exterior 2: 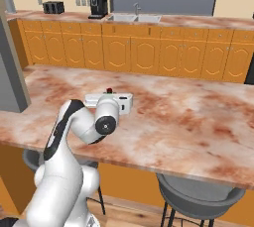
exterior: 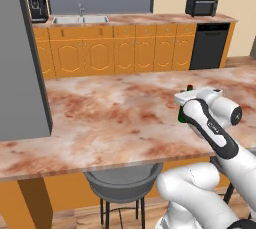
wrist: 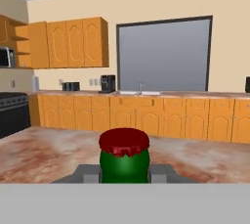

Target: Get the candle and the beer from the cabinet and move them to the dining counter.

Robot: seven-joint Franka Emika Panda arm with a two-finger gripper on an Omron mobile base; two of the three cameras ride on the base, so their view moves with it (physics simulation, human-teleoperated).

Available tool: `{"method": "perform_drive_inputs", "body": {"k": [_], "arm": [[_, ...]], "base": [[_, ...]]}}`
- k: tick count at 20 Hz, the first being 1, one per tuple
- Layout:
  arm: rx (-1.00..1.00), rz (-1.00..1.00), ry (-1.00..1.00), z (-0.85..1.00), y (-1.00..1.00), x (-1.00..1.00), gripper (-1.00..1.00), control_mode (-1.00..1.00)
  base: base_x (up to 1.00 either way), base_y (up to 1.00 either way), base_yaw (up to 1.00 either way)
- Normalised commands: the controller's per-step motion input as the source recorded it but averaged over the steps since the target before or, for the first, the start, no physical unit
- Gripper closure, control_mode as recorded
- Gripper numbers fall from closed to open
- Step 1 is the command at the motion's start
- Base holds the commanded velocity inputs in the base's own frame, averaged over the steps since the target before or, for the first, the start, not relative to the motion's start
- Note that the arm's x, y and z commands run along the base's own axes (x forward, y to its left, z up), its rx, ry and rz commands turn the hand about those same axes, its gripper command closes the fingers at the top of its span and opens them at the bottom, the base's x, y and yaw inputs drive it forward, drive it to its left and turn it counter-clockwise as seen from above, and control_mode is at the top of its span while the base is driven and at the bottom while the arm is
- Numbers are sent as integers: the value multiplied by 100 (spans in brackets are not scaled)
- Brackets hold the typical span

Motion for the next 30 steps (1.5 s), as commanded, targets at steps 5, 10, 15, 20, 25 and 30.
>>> {"method": "perform_drive_inputs", "body": {"k": [5,10,15,20,25,30], "arm": [[0,0,0,-32,0,25,100,-100],[0,0,0,-31,0,19,100,-100],[0,0,0,-25,0,13,100,-100],[0,0,0,-24,0,13,100,-100],[0,0,0,-23,0,16,100,-100],[0,0,1,-13,0,13,100,-100]], "base": [[0,0,0],[0,0,0],[0,0,0],[0,0,0],[0,0,0],[0,0,0]]}}
